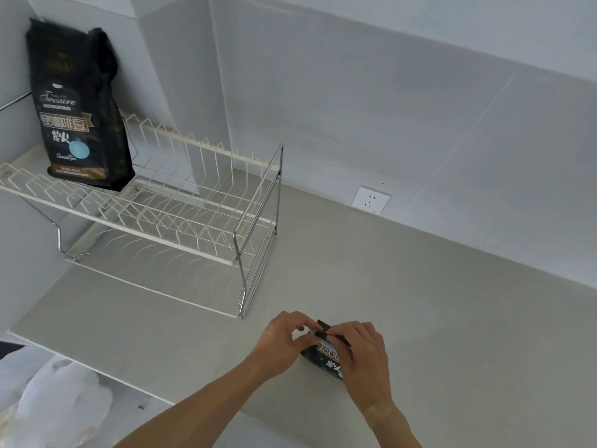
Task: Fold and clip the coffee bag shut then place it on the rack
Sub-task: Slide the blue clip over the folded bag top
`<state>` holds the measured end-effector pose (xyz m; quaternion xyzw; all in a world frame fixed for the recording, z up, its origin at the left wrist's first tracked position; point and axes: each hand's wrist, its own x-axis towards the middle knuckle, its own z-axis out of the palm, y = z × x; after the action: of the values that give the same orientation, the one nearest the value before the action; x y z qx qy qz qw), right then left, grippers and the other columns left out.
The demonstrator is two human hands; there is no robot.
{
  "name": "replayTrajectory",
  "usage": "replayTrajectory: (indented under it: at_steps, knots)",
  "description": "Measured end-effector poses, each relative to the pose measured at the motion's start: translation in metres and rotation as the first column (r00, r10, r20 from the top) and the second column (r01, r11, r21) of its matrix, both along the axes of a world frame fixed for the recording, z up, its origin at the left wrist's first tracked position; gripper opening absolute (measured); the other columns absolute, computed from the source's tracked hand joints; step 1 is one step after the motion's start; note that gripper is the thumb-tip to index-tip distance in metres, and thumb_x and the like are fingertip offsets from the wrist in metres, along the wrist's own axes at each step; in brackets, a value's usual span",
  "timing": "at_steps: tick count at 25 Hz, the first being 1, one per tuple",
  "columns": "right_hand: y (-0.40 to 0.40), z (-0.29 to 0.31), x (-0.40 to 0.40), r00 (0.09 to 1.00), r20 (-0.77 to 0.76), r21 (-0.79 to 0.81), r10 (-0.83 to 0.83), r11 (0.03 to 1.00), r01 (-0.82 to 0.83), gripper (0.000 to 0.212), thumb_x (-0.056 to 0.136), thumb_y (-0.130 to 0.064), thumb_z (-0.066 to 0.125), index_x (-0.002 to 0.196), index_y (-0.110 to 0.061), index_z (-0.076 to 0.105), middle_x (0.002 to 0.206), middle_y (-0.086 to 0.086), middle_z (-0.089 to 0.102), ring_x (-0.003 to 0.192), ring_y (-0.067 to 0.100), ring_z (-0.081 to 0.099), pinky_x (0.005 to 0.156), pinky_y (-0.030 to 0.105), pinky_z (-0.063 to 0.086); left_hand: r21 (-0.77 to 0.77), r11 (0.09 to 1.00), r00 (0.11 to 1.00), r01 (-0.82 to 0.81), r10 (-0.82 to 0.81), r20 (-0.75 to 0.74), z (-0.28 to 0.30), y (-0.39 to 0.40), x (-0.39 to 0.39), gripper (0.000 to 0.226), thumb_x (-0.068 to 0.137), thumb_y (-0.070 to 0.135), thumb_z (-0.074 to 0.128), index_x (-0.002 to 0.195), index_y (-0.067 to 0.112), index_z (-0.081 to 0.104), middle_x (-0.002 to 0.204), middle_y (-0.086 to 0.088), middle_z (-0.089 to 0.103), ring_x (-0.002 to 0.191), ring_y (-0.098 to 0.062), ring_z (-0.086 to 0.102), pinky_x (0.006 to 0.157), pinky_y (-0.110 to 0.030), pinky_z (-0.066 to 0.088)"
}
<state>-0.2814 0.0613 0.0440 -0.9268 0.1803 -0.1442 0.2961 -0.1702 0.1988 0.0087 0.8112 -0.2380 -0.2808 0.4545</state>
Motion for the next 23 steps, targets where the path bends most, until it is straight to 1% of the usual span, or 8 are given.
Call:
replayTrajectory:
  at_steps: [3,7,9,12,15,17,20,23]
  knots:
    - [-0.007,0.002,0.002,0.997,-0.054,0.045,-0.058,0.997,0.061,0.014,0.083,-0.017,0.073,0.082,-0.030,0.068,0.083,-0.024,0.064,0.084,0.005,0.050,0.075,0.030,0.045,0.007,0.997,0.992,0.073,-0.073,0.099,0.005,-0.001,0.004,0.013,0.081,0.033,0.072,0.094,0.035,0.071,0.097,0.017,0.056,0.090,-0.005,0.056,0.077,-0.028,0.049]
    - [-0.007,0.005,0.005,0.992,-0.126,-0.020,0.011,1.000,-0.013,0.010,0.078,-0.026,0.078,0.085,-0.031,0.072,0.082,-0.021,0.067,0.083,0.010,0.055,0.075,0.030,0.046,0.130,0.979,0.953,0.155,-0.183,0.242,0.010,-0.001,0.010,0.019,0.082,0.044,0.067,0.101,0.039,0.068,0.099,0.021,0.055,0.098,0.002,0.048,0.079,-0.023,0.044]
    - [-0.006,0.005,0.005,0.992,-0.127,-0.013,0.005,1.000,-0.006,0.010,0.075,-0.024,0.080,0.081,-0.029,0.075,0.077,-0.018,0.069,0.082,0.012,0.056,0.072,0.032,0.046,0.143,0.972,0.924,0.188,-0.224,0.310,0.013,-0.004,0.010,0.020,0.083,0.045,0.065,0.102,0.040,0.068,0.100,0.018,0.058,0.100,0.001,0.047,0.076,-0.020,0.040]
    - [-0.005,0.003,0.007,0.992,-0.119,0.037,-0.035,0.999,0.040,0.011,0.074,-0.021,0.081,0.076,-0.030,0.076,0.071,-0.019,0.068,0.082,0.008,0.052,0.072,0.031,0.045,0.133,0.975,0.917,0.179,-0.215,0.337,0.016,-0.009,0.009,0.016,0.083,0.043,0.066,0.097,0.037,0.071,0.098,0.015,0.061,0.099,-0.001,0.047,0.073,-0.021,0.037]
    - [-0.003,0.002,0.007,0.997,-0.081,0.059,-0.017,0.998,0.022,0.007,0.074,-0.026,0.079,0.076,-0.032,0.078,0.065,-0.018,0.067,0.081,0.007,0.051,0.078,0.029,0.039,0.194,0.962,0.890,0.193,-0.255,0.378,0.012,-0.009,0.007,0.019,0.086,0.045,0.062,0.094,0.031,0.071,0.101,0.013,0.063,0.099,-0.006,0.048,0.071,-0.022,0.035]
    - [-0.001,0.003,0.007,0.997,-0.069,0.013,0.025,1.000,-0.024,0.004,0.074,-0.032,0.075,0.077,-0.033,0.078,0.061,-0.016,0.066,0.077,0.010,0.052,0.080,0.028,0.034,0.240,0.948,0.880,0.209,-0.289,0.377,0.010,-0.009,0.006,0.021,0.087,0.044,0.059,0.096,0.028,0.069,0.104,0.011,0.063,0.100,-0.009,0.048,0.071,-0.023,0.036]
    - [-0.003,0.001,0.004,0.995,-0.094,-0.005,-0.029,1.000,0.028,0.008,0.073,-0.027,0.081,0.077,-0.033,0.078,0.063,-0.017,0.067,0.077,0.009,0.051,0.077,0.029,0.038,0.232,0.948,0.900,0.220,-0.289,0.328,0.011,-0.010,0.005,0.019,0.086,0.046,0.061,0.098,0.031,0.068,0.105,0.013,0.061,0.101,-0.007,0.047,0.077,-0.027,0.043]
    - [-0.006,0.002,0.000,0.991,-0.131,-0.021,-0.039,0.999,0.037,0.013,0.071,-0.025,0.084,0.077,-0.034,0.076,0.070,-0.019,0.069,0.078,0.009,0.052,0.071,0.030,0.043,0.162,0.971,0.964,0.175,-0.202,0.175,0.010,-0.005,0.005,0.023,0.078,0.044,0.071,0.100,0.038,0.068,0.101,0.018,0.059,0.098,-0.001,0.050,0.083,-0.028,0.046]
